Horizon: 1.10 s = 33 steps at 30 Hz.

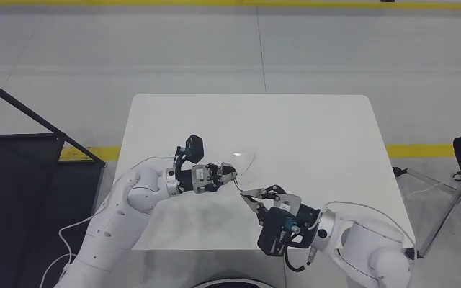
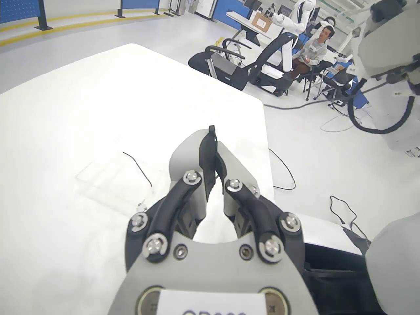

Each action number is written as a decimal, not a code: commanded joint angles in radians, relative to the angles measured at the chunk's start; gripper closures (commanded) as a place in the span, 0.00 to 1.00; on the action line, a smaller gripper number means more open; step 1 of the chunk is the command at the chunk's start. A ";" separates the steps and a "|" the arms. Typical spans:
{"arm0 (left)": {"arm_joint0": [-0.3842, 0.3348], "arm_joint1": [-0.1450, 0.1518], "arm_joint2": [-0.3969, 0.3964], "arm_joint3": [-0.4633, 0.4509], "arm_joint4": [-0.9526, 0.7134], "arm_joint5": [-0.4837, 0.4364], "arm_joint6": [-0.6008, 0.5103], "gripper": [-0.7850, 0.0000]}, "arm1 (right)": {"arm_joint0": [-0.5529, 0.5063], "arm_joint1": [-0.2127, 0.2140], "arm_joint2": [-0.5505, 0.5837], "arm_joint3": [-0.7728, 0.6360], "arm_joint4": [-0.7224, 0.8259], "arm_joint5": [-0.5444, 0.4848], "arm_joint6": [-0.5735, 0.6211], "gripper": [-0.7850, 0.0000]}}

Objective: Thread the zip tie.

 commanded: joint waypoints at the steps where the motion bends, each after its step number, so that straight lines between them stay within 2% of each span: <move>1: -0.011 0.003 0.009 0.004 -0.025 0.000 -0.015 1.00 | 0.003 0.005 0.002 0.002 -0.021 -0.013 -0.020 1.00; 6: -0.029 0.012 0.029 0.009 -0.068 0.000 -0.043 1.00 | 0.005 0.015 -0.010 0.011 -0.077 -0.018 -0.055 1.00; 13: -0.032 0.013 0.032 0.010 -0.073 0.000 -0.046 1.00 | 0.017 0.023 -0.048 0.026 -0.135 0.032 -0.065 1.00; 33: -0.032 0.013 0.032 0.010 -0.073 0.000 -0.046 1.00 | 0.046 0.046 -0.079 0.049 -0.125 0.082 -0.052 1.00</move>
